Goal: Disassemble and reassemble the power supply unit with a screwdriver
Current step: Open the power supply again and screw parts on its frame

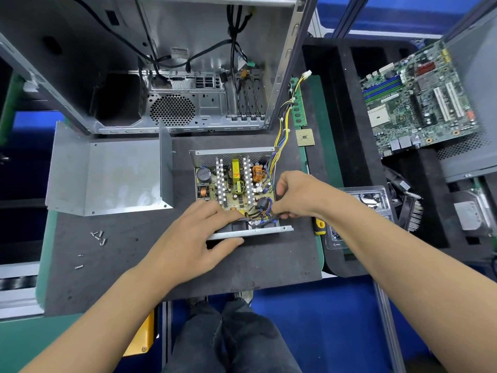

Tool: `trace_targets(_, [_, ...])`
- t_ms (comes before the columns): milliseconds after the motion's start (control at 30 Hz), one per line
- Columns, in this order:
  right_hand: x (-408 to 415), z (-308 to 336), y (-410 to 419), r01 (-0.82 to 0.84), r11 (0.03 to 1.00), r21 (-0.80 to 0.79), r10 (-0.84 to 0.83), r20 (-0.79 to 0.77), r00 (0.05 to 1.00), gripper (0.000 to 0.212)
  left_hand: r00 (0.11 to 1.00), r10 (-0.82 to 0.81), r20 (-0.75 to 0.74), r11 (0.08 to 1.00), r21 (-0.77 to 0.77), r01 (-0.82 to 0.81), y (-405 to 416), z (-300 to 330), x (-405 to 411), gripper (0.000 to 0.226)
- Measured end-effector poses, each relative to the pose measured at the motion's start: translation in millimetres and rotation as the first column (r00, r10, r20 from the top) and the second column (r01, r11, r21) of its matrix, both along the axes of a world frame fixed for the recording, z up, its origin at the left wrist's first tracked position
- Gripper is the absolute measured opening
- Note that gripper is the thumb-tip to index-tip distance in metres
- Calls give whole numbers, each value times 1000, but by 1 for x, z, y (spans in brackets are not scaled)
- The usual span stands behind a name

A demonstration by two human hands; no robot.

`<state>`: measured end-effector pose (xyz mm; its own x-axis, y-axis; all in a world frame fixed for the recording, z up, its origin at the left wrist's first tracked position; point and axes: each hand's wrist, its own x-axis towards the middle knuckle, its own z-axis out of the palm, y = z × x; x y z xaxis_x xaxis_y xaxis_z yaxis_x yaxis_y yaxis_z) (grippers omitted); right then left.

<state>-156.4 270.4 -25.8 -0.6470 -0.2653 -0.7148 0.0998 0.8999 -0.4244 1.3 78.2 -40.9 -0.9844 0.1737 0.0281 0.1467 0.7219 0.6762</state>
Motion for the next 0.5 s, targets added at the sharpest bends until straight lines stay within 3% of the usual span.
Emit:
trace_targets(300, [18,2,7,36,999,-28,-41,-182,982,32,1000,4,3,1000,8,-4,1,3,0,48])
trace_targets(500, [30,2,12,127,982,-137,-151,-182,972,26,1000,-4,26,1000,18,4,0,5,-1,48])
